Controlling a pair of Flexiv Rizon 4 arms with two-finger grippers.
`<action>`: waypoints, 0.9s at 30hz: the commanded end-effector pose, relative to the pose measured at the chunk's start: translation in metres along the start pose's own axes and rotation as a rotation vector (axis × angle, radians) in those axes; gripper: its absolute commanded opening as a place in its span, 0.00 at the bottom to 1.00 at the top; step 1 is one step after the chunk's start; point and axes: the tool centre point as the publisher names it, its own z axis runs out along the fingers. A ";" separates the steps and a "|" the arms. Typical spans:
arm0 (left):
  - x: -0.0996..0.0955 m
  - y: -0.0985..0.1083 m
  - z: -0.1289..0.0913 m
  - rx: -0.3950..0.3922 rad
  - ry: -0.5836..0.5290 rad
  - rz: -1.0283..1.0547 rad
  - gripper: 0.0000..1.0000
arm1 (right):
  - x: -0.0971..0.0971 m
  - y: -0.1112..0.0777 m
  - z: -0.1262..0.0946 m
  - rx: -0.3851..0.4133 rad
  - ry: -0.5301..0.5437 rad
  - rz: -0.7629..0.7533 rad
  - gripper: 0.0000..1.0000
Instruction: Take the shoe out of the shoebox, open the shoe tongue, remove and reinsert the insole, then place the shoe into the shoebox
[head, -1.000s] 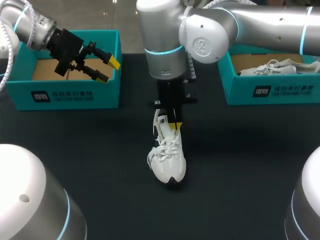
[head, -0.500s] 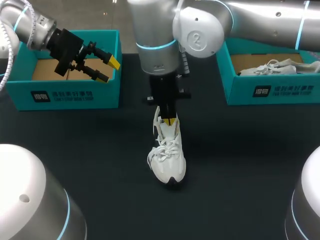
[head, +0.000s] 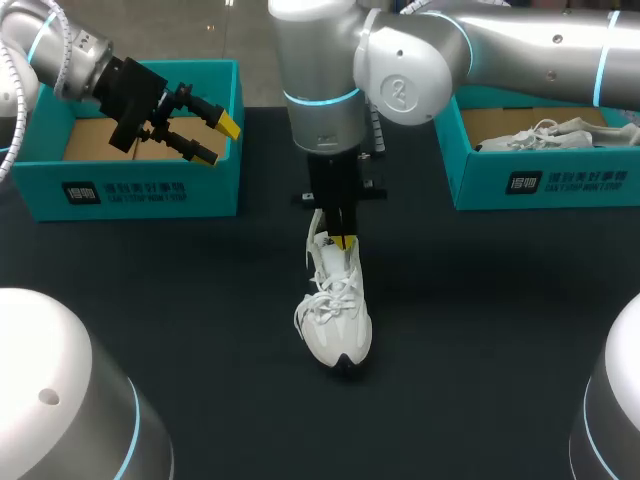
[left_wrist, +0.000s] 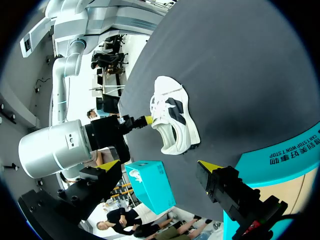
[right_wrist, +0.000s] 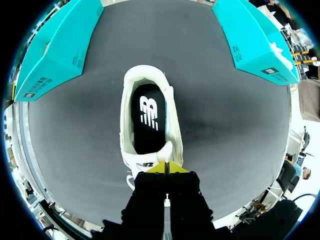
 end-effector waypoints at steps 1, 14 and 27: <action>0.000 0.000 0.000 0.000 0.003 0.001 1.00 | -0.001 -0.004 -0.006 0.003 -0.004 -0.002 0.00; 0.000 0.000 0.000 0.000 0.003 0.001 1.00 | 0.015 -0.008 -0.014 -0.006 0.017 -0.042 0.00; 0.000 0.000 0.000 0.000 0.003 0.001 1.00 | 0.015 0.014 0.010 -0.009 0.032 -0.045 0.00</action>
